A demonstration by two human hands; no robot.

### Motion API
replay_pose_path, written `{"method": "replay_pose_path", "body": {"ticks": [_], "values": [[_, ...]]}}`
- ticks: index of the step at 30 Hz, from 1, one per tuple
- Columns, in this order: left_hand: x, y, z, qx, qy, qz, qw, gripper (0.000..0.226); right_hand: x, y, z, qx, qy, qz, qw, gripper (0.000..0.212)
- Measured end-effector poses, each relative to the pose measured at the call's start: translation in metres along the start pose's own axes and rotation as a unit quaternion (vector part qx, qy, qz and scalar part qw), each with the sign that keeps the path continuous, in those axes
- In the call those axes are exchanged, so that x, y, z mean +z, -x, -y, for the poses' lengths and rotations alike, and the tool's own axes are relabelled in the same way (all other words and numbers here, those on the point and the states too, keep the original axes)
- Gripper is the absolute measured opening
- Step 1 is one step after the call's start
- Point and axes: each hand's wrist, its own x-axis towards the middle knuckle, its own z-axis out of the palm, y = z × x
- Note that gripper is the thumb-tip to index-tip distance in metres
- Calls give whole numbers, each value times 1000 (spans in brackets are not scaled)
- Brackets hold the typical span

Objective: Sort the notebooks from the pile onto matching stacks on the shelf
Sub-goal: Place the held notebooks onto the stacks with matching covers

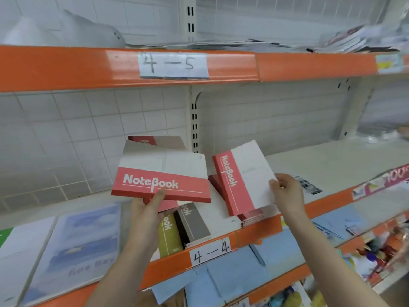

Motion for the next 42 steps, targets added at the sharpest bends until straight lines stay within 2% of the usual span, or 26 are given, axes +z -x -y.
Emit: {"method": "replay_pose_path", "body": {"ticks": [8,12,15,18,22,29,31,33,34,35,37,39,40,42], "values": [[-4,-16,2,24,-21,-52,998,22,12,-37,-26,-61,140,69,986,28],[-3,-14,6,26,-26,-49,998,29,13,-45,-36,-64,185,68,978,27],[1,-12,9,25,-24,-45,998,18,17,-48,-45,-78,248,70,963,22],[7,-11,11,21,-13,-43,999,20,20,-47,-50,-107,294,62,948,20],[11,-10,12,11,0,-39,999,19,19,-48,-54,-121,317,60,939,23],[14,-8,18,3,-6,-30,1000,36,17,-47,-61,-112,327,66,936,22],[15,-8,21,2,-7,-20,1000,38,16,-43,-59,-108,350,45,929,25],[18,-7,23,-2,3,-7,1000,37,13,-37,-47,-135,312,-2,940,26],[21,-6,25,-7,10,2,1000,34,12,-33,-38,-160,255,-5,954,24],[24,-6,28,-13,12,14,1000,31,13,-29,-27,-160,176,25,971,21],[32,-3,33,-22,2,42,999,25,17,-18,-5,-73,22,154,985,24],[41,2,38,-30,-13,68,997,30,22,-9,5,40,-82,240,967,34],[45,3,39,-36,-23,80,996,35,25,-7,6,61,-104,245,962,36],[49,5,41,-49,-30,102,993,38,26,-10,6,54,-117,207,970,25]]}}
